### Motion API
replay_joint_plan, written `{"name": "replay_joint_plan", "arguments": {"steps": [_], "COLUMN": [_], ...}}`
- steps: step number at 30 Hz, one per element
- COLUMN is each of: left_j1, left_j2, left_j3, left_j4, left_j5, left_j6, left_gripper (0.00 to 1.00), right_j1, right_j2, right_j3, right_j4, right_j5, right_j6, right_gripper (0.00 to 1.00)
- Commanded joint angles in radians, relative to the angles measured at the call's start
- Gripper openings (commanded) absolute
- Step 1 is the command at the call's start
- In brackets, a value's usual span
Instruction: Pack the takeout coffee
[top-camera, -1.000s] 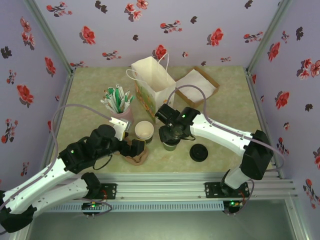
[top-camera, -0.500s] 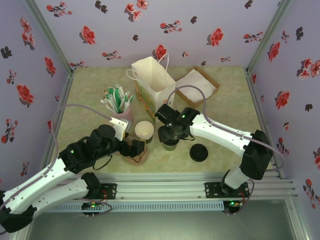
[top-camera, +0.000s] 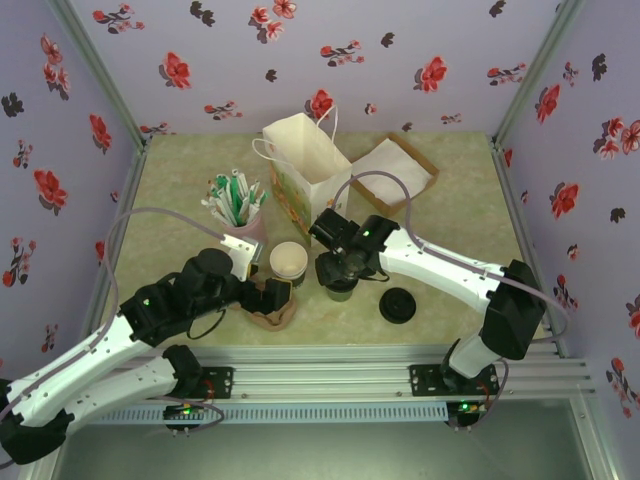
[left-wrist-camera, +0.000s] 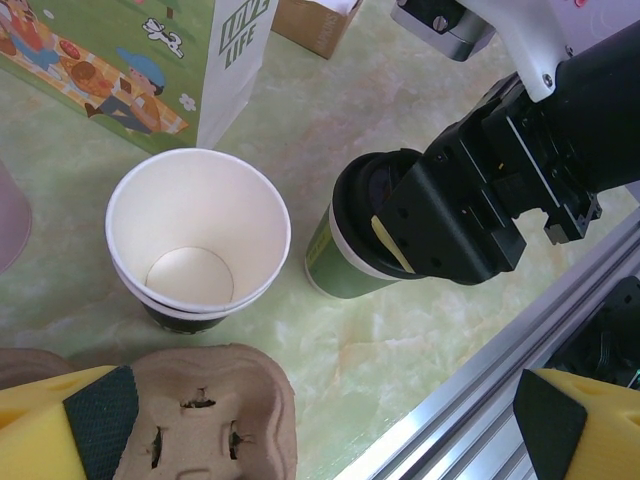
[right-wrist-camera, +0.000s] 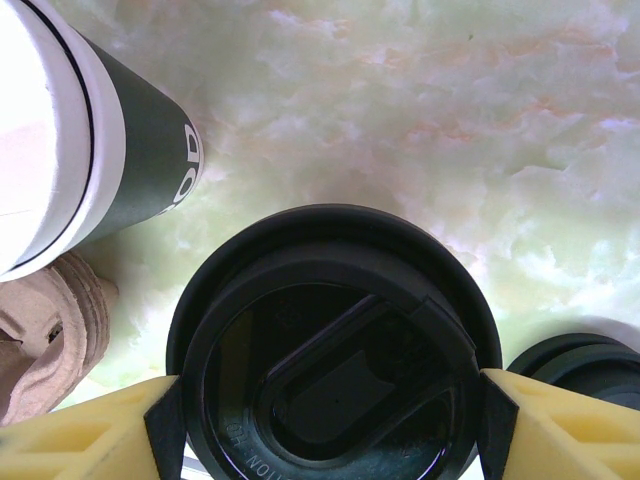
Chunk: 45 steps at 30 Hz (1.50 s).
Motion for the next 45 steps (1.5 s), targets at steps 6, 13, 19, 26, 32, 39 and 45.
{"name": "replay_joint_plan", "arguments": {"steps": [6,13,19,26,32,39,45], "left_j1": [0.009,0.009,0.009,0.009,0.009,0.009,0.009], "left_j2": [0.004,0.004,0.005,0.005,0.007,0.009,0.010], "left_j3": [-0.011,-0.013,-0.012,-0.013,-0.011,-0.013,-0.013], "left_j4": [0.025,0.024,0.025,0.025,0.025,0.028,0.029], "left_j5": [0.006,0.007,0.008,0.009,0.010,0.010,0.010], "left_j6": [-0.001,-0.003,-0.002,-0.004,-0.002,-0.003,-0.003], "left_gripper": [0.99,0.99,0.99,0.99,0.99,1.00,0.99], "right_j1": [0.011,0.011,0.011,0.010,0.011,0.011,0.011], "right_j2": [0.010,0.010,0.012,0.025,0.024,0.041,0.046], "right_j3": [0.001,-0.003,-0.004,-0.019,-0.027,-0.037,-0.048], "right_j4": [-0.012,-0.002,0.000,0.015,0.017,-0.002,-0.007], "right_j5": [0.002,-0.008,-0.015,-0.032,-0.028,-0.009,-0.007], "right_j6": [0.004,0.004,0.003,0.000,-0.001,-0.001,0.002], "right_gripper": [0.73,0.73,0.73,0.73,0.73,0.73,0.73]}}
